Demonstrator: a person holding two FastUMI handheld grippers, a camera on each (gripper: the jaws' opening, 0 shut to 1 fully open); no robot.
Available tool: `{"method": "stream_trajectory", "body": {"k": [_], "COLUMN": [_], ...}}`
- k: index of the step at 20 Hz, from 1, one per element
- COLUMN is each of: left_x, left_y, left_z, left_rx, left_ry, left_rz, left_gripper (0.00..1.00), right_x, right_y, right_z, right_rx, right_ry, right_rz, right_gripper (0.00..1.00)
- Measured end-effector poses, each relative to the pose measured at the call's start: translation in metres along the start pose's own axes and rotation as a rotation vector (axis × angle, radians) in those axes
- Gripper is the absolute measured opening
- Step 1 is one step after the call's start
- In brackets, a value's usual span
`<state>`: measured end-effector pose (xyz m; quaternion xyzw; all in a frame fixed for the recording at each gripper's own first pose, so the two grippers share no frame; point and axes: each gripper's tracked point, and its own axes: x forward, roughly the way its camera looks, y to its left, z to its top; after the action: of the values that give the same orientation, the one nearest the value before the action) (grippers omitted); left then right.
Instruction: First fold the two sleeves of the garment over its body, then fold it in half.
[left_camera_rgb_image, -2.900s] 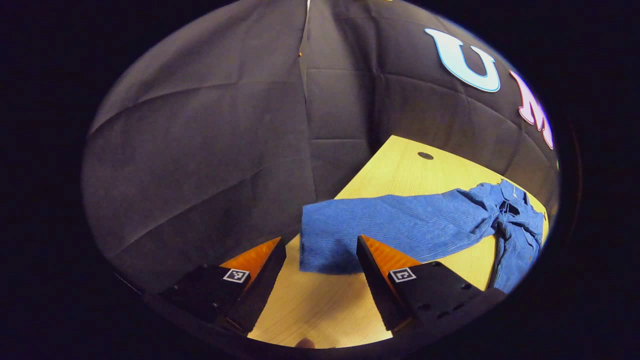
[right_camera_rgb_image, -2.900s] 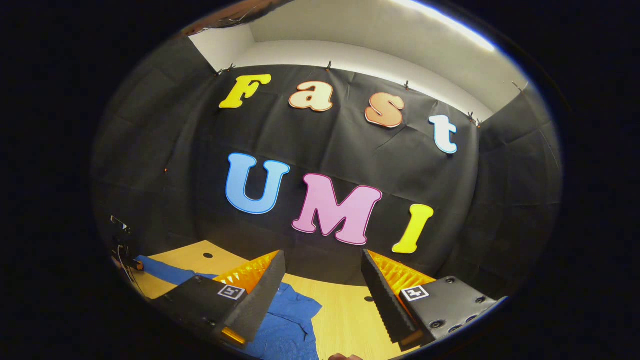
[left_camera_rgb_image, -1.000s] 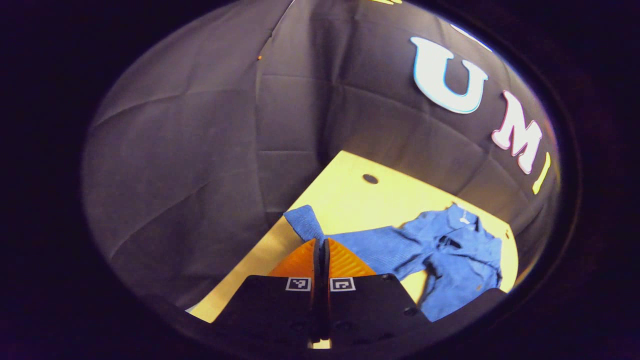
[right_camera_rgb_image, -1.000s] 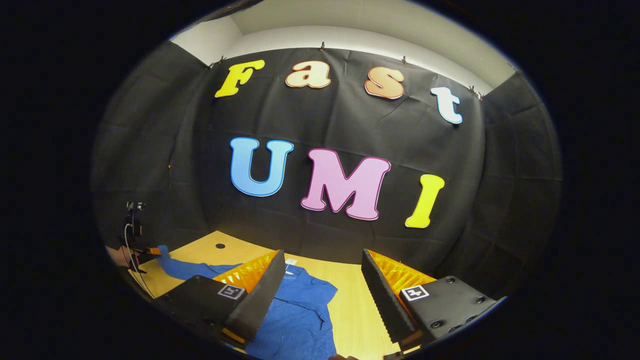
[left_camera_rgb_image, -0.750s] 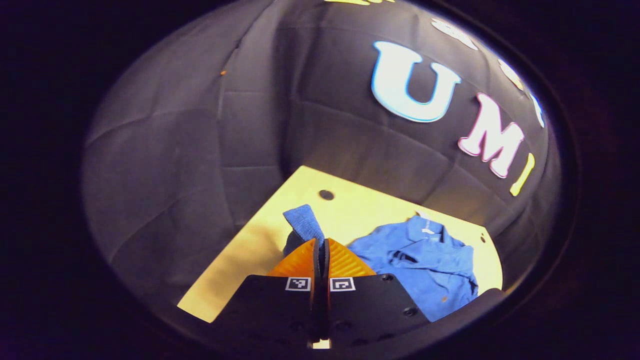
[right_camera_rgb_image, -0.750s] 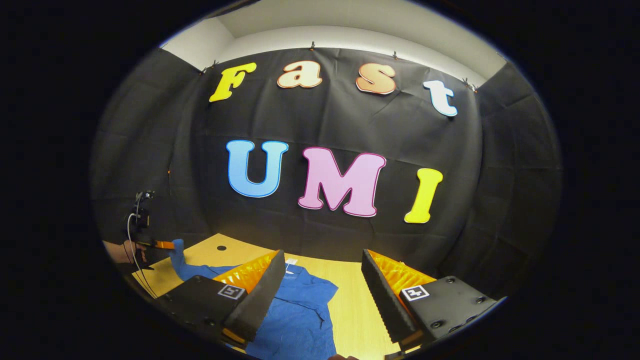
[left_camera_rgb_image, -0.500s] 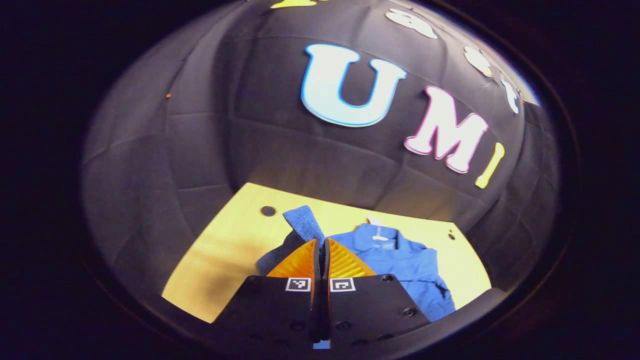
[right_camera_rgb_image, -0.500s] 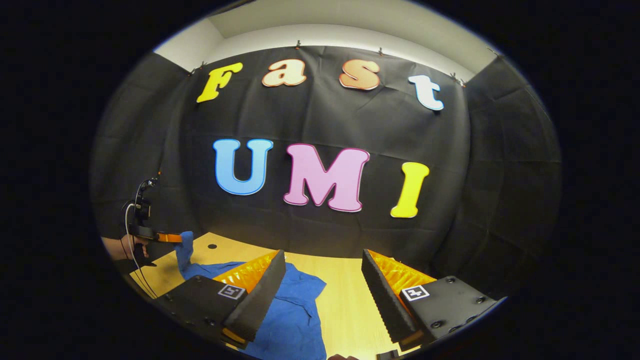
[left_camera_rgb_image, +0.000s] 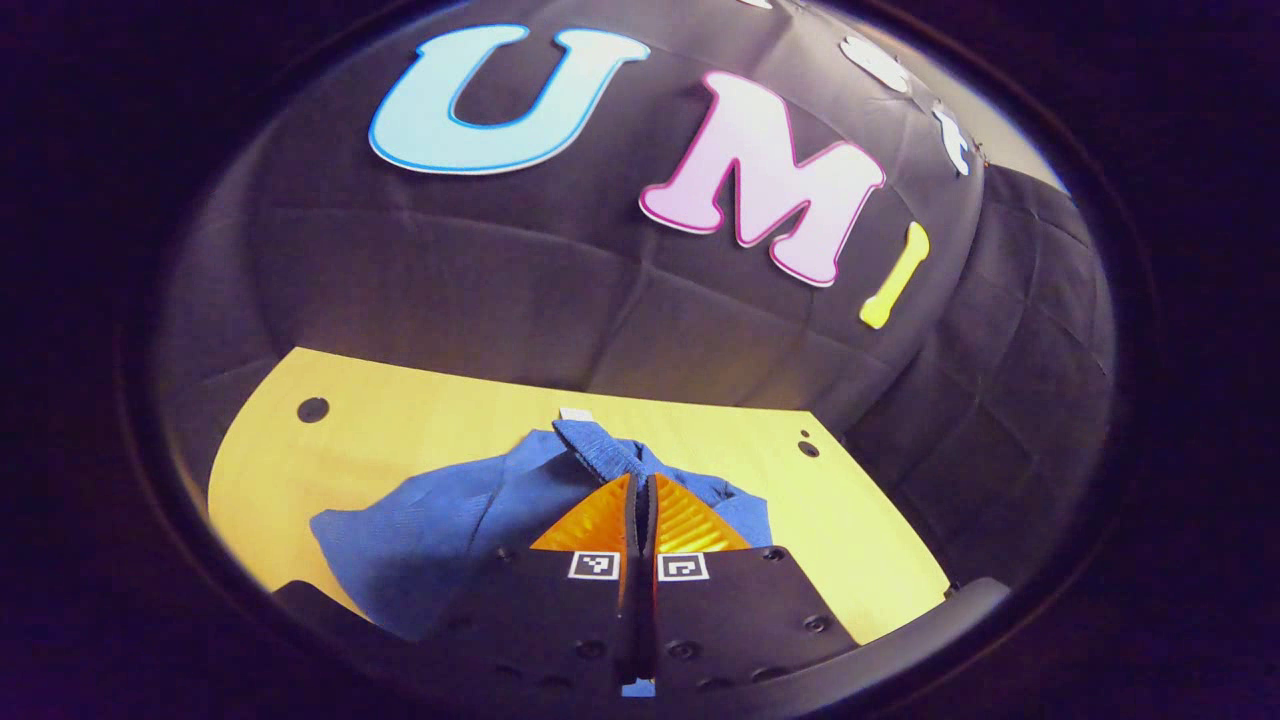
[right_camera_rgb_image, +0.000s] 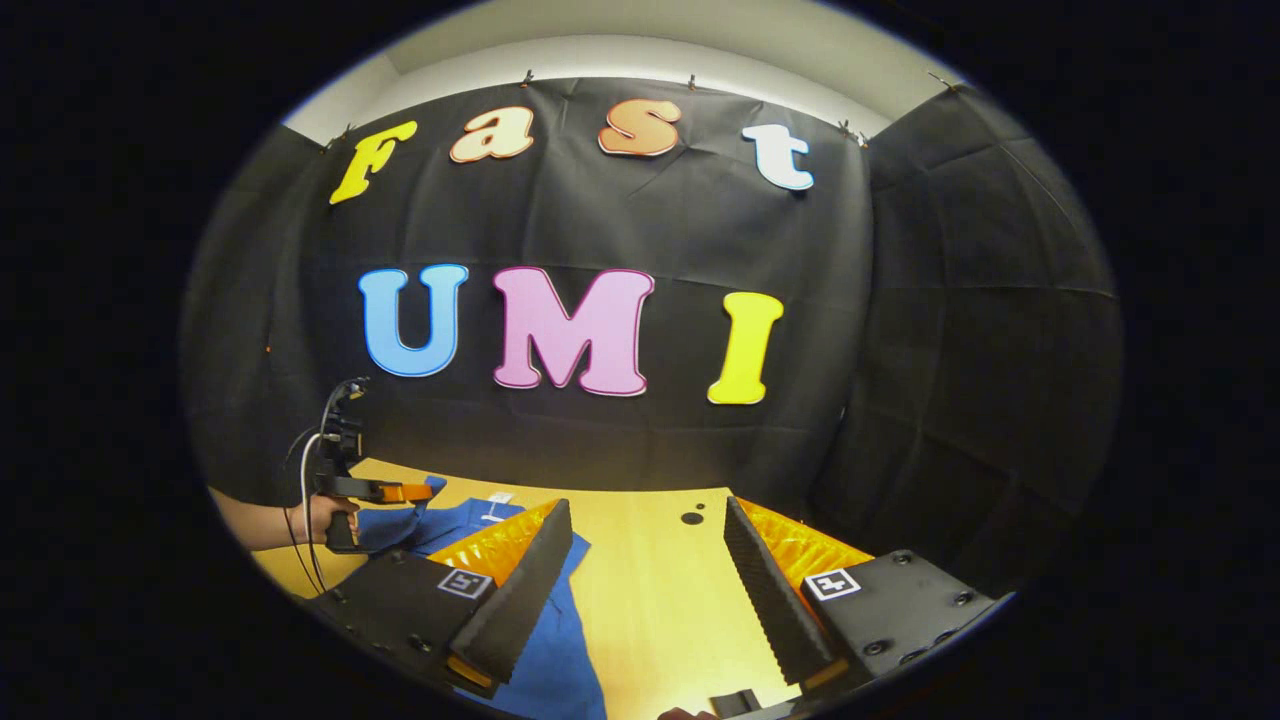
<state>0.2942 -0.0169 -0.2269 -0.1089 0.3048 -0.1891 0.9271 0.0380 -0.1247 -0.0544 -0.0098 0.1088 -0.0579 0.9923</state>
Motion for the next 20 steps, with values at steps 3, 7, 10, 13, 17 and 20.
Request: {"method": "stream_trajectory", "body": {"k": [3, 7, 10, 13, 17, 20], "left_x": [0.037, 0.068, 0.077, 0.083, 0.091, 0.095], "left_y": [-0.031, -0.048, -0.052, -0.051, -0.054, -0.082], "left_z": [-0.015, -0.044, -0.057, -0.060, -0.071, -0.082], "left_rx": [0.034, 0.055, 0.074, 0.112, 0.219, 0.233], "left_ry": [0.049, 0.145, 0.178, 0.182, 0.230, 0.262], "left_rz": [-0.033, -0.048, -0.052, -0.030, 0.015, -0.110], "left_gripper": [0.00, 0.00, 0.00, 0.00, 0.00, 0.10], "right_x": [0.002, 0.008, 0.017, 0.021, 0.023, 0.024], "right_y": [-0.019, -0.032, -0.031, -0.025, -0.019, -0.016], "right_z": [-0.013, -0.022, -0.031, -0.036, -0.041, -0.041], "right_rx": [-0.023, -0.014, -0.013, -0.018, -0.025, -0.029], "right_ry": [0.039, 0.077, 0.106, 0.121, 0.132, 0.134], "right_rz": [-0.035, -0.048, -0.043, -0.025, -0.011, -0.004], "right_gripper": [0.97, 0.97, 0.97, 0.97, 0.97, 0.97]}}
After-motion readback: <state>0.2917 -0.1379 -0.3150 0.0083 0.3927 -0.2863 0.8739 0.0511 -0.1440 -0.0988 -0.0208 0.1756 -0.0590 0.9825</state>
